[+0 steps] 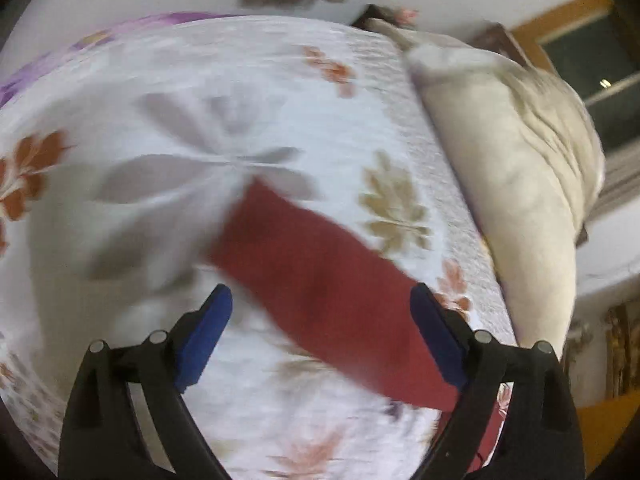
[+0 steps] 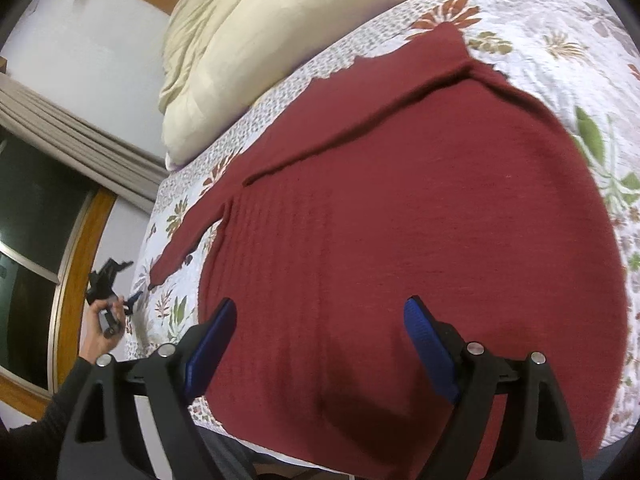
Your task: Fold small clothes
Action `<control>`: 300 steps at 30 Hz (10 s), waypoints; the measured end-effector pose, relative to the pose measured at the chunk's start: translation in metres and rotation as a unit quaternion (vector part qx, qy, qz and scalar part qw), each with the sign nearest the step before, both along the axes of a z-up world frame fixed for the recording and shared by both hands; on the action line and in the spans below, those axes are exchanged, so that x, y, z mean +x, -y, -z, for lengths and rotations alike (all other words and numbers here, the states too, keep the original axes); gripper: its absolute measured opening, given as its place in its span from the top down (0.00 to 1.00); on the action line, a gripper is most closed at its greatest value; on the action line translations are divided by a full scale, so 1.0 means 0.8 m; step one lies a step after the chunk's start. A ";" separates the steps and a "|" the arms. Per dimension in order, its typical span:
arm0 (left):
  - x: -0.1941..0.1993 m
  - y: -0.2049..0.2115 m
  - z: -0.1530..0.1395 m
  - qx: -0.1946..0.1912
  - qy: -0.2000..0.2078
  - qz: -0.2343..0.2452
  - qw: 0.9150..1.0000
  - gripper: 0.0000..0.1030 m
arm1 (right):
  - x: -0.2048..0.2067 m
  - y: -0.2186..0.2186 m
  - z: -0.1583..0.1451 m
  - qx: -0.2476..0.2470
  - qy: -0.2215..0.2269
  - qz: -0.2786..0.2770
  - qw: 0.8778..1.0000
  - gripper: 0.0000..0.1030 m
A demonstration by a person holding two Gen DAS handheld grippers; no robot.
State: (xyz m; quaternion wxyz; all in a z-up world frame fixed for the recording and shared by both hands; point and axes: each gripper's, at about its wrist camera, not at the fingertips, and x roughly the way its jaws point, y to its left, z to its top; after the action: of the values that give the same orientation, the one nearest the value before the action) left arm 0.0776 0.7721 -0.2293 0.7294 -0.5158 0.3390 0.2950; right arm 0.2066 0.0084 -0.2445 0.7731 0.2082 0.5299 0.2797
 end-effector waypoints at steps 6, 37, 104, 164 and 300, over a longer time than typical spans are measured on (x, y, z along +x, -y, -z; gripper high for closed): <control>0.006 -0.022 0.033 -0.034 0.031 -0.014 0.999 0.13 | -0.002 -0.033 -0.013 -0.009 0.009 -0.015 1.000 0.17; 0.295 0.256 -0.160 0.133 0.095 0.292 0.942 0.93 | -0.007 -0.010 -0.055 0.014 0.049 -0.019 0.999 0.16; 0.112 0.410 0.051 -0.086 0.104 0.307 0.942 0.19 | 0.427 -0.006 -0.074 -0.022 -0.004 0.004 1.000 0.91; 0.402 0.384 0.099 -0.046 0.002 0.437 0.898 0.29 | 0.382 0.074 0.084 -0.021 -0.092 -0.022 0.995 0.92; 0.237 0.393 0.051 0.051 0.000 0.465 0.884 0.94 | 0.248 0.100 0.008 -0.170 0.038 -0.127 0.976 0.90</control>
State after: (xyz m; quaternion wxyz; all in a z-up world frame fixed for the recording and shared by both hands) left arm 0.2672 0.4577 -0.2702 0.8082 -0.2613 0.5243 -0.0609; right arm 0.4052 -0.0715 -0.2509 0.7747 -0.0062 0.5623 0.2891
